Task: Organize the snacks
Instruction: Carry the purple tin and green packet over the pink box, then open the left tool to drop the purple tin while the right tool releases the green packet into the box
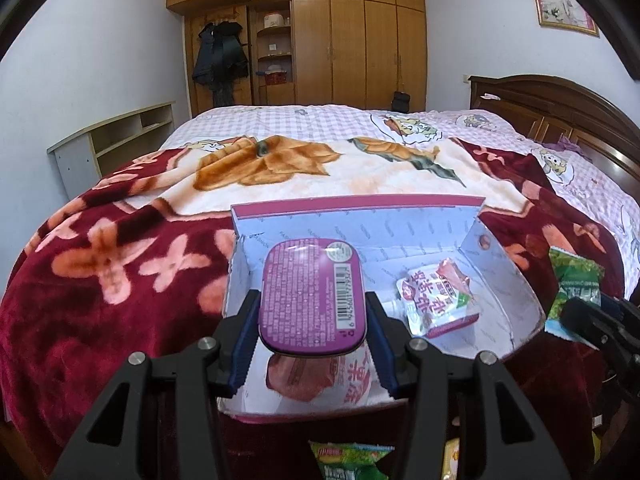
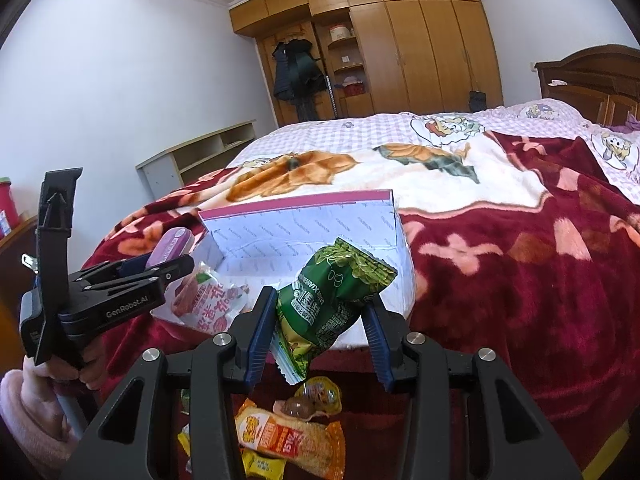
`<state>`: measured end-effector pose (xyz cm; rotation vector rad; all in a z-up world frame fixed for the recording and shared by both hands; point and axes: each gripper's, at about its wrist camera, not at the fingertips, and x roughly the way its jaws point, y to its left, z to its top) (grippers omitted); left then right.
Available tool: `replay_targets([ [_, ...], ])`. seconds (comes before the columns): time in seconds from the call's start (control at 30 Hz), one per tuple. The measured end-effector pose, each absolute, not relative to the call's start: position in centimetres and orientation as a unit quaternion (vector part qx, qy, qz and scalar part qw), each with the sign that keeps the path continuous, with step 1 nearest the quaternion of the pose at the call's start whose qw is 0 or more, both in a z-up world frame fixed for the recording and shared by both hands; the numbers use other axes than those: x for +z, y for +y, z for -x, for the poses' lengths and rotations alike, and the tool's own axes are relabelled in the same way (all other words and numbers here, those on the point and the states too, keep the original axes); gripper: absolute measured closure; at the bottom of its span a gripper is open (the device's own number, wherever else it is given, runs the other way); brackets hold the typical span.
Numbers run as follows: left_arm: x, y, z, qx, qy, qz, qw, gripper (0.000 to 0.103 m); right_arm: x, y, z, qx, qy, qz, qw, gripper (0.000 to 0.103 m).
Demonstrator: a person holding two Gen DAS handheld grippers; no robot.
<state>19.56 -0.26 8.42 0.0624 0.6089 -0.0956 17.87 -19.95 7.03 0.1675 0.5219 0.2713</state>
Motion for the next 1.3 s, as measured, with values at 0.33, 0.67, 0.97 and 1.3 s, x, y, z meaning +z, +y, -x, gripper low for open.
replay_targets([
  [0.33,7.5,-0.7,-22.5,-0.042,0.302,-0.029,0.952,0.050,6.9,-19.5,-19.7,0.116,0.256,-0.068,0.957,0.059],
  [0.67,5.8,-0.5,-25.3,-0.024,0.314,-0.036,0.948,0.051,5.9,-18.5,-22.9,0.102,0.269,-0.041,0.957,0.059],
  [0.97,4.0,0.2,-27.2,-0.014,0.337,-0.026,0.941,0.051,4.0,-18.3,-25.4,0.091,0.294,-0.029,0.951,0.059],
  [1.3,3.4,0.9,-27.4,-0.012,0.353,-0.011,0.936,0.041,2.7,-18.6,-26.5,0.090,0.315,-0.036,0.944,0.058],
])
